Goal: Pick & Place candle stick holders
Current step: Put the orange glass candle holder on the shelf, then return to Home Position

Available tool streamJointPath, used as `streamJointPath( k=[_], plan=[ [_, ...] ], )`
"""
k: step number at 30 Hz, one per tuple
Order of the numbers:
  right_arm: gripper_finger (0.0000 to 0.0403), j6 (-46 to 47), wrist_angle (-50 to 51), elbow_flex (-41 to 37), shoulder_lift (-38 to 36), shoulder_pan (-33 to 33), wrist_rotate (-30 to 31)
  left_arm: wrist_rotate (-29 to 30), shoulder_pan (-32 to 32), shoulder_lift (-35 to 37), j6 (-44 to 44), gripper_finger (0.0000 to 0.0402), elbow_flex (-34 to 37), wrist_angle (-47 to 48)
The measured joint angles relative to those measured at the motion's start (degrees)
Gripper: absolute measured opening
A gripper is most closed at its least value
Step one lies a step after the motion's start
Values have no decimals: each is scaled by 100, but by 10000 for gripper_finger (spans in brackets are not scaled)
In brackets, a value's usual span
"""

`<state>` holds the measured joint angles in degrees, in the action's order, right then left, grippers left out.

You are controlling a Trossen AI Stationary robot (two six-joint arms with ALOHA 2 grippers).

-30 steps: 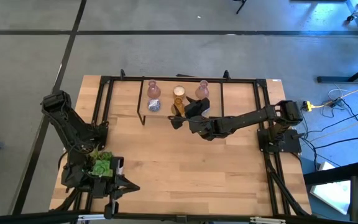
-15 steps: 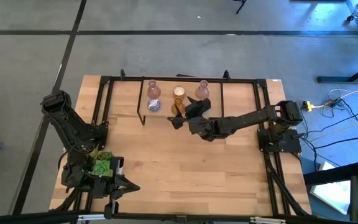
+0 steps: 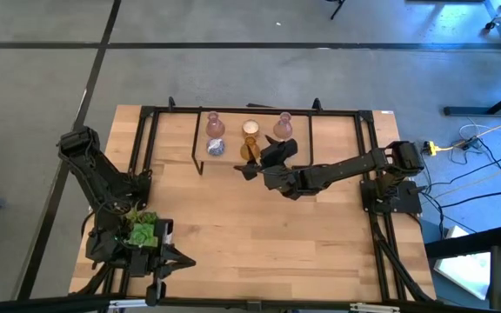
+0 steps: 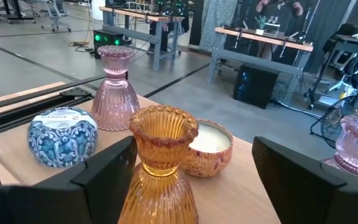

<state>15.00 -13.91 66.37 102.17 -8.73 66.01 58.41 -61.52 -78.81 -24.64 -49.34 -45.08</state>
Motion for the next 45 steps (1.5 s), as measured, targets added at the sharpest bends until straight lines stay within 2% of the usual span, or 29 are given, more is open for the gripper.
streamJointPath(
  k=[21, 25, 28, 30, 34, 36, 37, 40, 43, 45],
  plan=[
    [323, -346, -728, 4, -120, -685, -61, -9, 1, 0, -2, 2, 0, 4],
    [323, -315, -744, 4, -120, -977, -448, -31, 2, 0, 0, 2, 0, 4],
    [323, -49, -761, 4, -120, -1178, -1383, -285, 2, 0, 3, 2, 0, 6],
    [323, 164, -772, 4, -118, -1296, -2579, -630, 2, 0, 7, 2, 0, 5],
    [323, 896, -874, 4, -116, -1495, -5636, -1830, 1, 0, 0, 2, 0, 8],
    [323, 1096, -966, 4, -114, -1645, -6734, -2369, 0, 0, 0, 2, 0, 9],
    [323, 1183, -1001, 4, -116, -1746, -7078, -2522, 0, 0, 0, 2, 0, 7],
    [323, 1307, -1050, 4, -114, -2117, -7509, -2441, 3, 0, -5, 2, 0, 0],
    [323, 1260, -809, 4, -114, -2492, -7459, -2218, 62, 0, 5, 2, 0, 2],
    [323, 1186, -569, 4, -111, -2746, -7203, -2218, 118, 0, 58, 2, 0, 7]
  ],
)
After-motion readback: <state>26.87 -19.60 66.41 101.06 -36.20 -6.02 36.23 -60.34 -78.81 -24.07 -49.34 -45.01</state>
